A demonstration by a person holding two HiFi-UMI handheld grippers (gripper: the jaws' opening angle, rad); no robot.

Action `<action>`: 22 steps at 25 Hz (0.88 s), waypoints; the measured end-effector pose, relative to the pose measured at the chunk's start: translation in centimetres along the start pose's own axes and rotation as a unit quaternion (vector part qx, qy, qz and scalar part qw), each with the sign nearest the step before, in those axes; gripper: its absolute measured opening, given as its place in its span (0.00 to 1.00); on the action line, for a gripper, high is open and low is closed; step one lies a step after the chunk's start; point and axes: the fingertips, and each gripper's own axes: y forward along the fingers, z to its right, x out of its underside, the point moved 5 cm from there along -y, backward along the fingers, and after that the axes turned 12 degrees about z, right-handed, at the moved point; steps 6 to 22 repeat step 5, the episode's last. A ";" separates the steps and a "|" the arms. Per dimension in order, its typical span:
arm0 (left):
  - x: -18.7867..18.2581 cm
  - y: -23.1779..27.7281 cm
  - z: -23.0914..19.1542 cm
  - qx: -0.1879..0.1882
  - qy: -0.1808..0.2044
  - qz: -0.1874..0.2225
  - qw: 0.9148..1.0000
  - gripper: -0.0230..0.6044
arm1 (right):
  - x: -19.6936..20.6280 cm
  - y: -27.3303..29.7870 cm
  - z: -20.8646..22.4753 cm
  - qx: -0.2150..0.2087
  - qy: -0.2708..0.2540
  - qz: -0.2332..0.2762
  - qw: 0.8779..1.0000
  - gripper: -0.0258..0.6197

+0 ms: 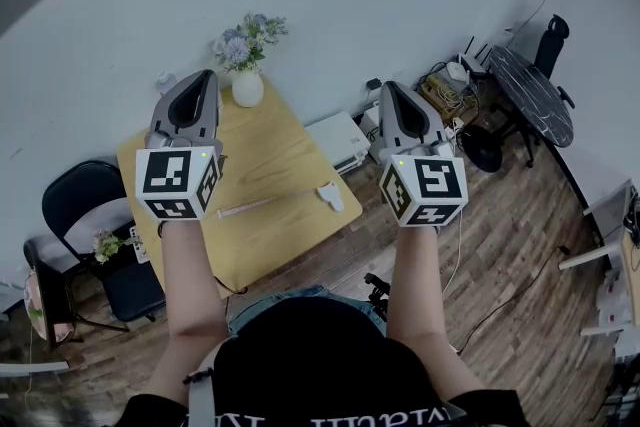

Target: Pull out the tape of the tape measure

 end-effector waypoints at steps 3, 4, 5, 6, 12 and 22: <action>0.1 0.1 0.0 0.001 0.000 0.000 1.000 0.06 | 0.1 0.2 0.0 -0.001 0.001 0.000 1.000 0.06; 0.2 0.1 0.0 0.002 0.000 0.001 1.000 0.06 | 0.2 0.3 0.0 -0.002 0.002 0.000 1.000 0.06; 0.2 0.2 -0.1 0.002 -0.001 0.001 1.000 0.06 | 0.3 0.4 -0.1 -0.002 0.003 -0.001 1.000 0.06; 0.2 0.2 -0.1 0.002 -0.001 0.001 1.000 0.06 | 0.3 0.4 -0.1 -0.002 0.003 -0.001 1.000 0.06; 0.2 0.2 -0.1 0.002 -0.001 0.001 1.000 0.06 | 0.3 0.4 -0.1 -0.002 0.003 -0.001 1.000 0.06; 0.2 0.2 -0.1 0.002 -0.001 0.001 1.000 0.06 | 0.3 0.4 -0.1 -0.002 0.003 -0.001 1.000 0.06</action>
